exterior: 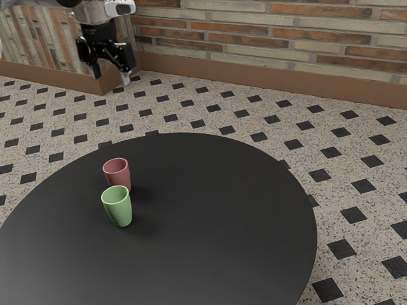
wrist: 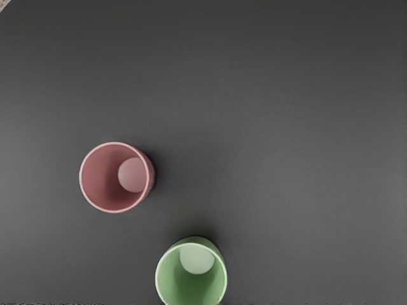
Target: Place the left cup onto the right cup
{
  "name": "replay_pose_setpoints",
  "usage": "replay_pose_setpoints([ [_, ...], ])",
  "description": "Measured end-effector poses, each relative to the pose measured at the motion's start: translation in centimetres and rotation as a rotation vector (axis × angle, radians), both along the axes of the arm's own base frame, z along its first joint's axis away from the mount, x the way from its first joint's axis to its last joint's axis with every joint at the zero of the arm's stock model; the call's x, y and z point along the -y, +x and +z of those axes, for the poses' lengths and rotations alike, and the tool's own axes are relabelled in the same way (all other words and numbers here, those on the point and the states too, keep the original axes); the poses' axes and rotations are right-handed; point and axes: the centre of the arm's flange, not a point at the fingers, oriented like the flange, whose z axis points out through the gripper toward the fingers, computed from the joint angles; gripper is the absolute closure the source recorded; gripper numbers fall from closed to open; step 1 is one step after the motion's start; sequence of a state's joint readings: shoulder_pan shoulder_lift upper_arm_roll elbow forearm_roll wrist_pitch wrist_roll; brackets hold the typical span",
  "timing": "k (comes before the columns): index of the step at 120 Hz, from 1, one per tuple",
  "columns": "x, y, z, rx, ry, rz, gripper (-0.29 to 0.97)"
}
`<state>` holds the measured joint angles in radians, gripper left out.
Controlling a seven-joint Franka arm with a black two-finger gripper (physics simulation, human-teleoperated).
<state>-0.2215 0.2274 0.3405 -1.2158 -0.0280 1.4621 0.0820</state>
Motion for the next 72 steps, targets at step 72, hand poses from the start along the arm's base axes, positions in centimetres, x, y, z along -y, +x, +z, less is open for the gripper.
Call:
replay_pose_setpoints([
  [72, -2.8, 1.4, -9.4, -0.070, -0.006, -0.012, 0.02],
])
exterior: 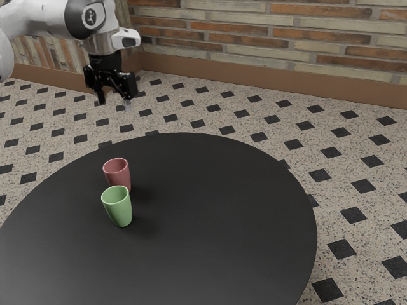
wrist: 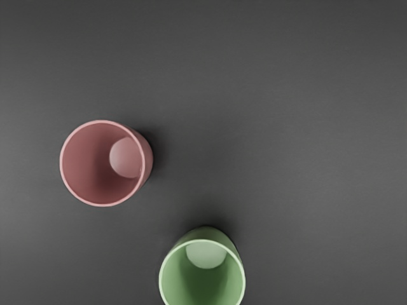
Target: Place the left cup onto the right cup
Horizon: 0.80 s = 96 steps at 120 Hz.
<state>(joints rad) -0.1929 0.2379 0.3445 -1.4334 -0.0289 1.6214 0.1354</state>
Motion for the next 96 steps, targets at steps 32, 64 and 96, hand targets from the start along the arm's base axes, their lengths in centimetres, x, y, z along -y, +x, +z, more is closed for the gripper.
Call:
replay_pose_setpoints([
  [32, -3.6, 2.4, -6.8, 0.011, -0.014, 0.075, 0.02],
  [64, -4.3, 2.4, -11.3, 0.021, -0.032, 0.156, 0.02],
  [96, -5.1, -0.4, -15.2, 0.001, -0.078, 0.270, 0.02],
])
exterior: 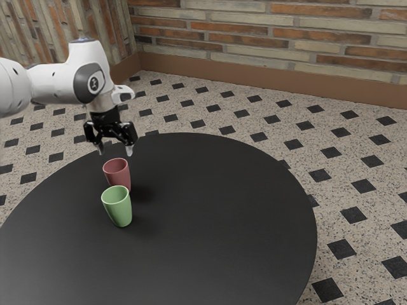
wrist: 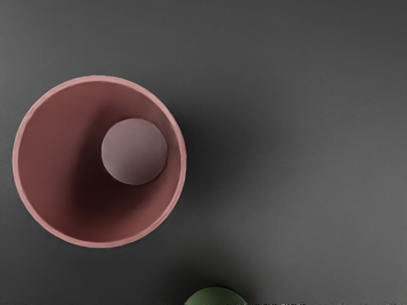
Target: Place the left cup onto the right cup
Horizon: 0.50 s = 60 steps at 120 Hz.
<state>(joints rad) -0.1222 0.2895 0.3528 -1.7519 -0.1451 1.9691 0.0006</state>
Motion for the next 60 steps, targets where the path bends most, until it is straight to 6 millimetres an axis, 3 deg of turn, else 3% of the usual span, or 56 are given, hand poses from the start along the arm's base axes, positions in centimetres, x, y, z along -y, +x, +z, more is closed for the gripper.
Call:
replay_pose_setpoints([
  [60, 1.9, -0.5, -2.6, -0.032, 0.001, 0.114, 0.04],
])
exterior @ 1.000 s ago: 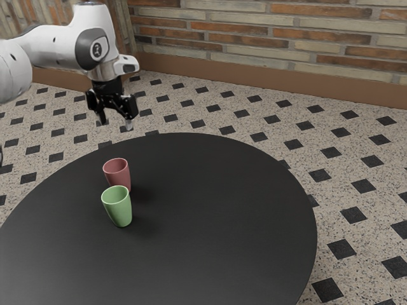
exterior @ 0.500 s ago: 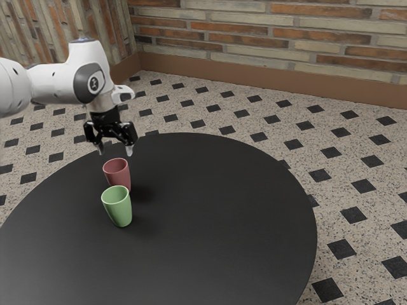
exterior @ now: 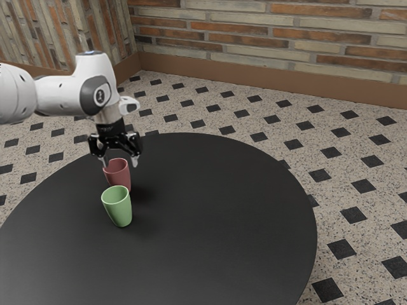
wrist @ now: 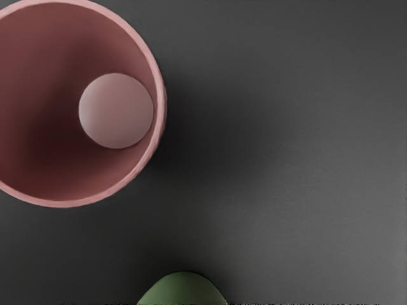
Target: Place the left cup onto the right cup
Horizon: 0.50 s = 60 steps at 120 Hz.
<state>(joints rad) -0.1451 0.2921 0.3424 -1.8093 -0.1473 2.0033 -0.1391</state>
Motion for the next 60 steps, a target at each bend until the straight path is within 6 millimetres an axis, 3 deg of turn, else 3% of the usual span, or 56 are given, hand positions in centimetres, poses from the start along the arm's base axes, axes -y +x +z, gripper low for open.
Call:
replay_pose_setpoints([
  [37, 0.0, 0.1, -1.3, -0.022, 0.011, 0.057, 0.14],
  [60, -0.3, 1.3, -1.4, -0.001, 0.030, 0.076, 0.16],
])
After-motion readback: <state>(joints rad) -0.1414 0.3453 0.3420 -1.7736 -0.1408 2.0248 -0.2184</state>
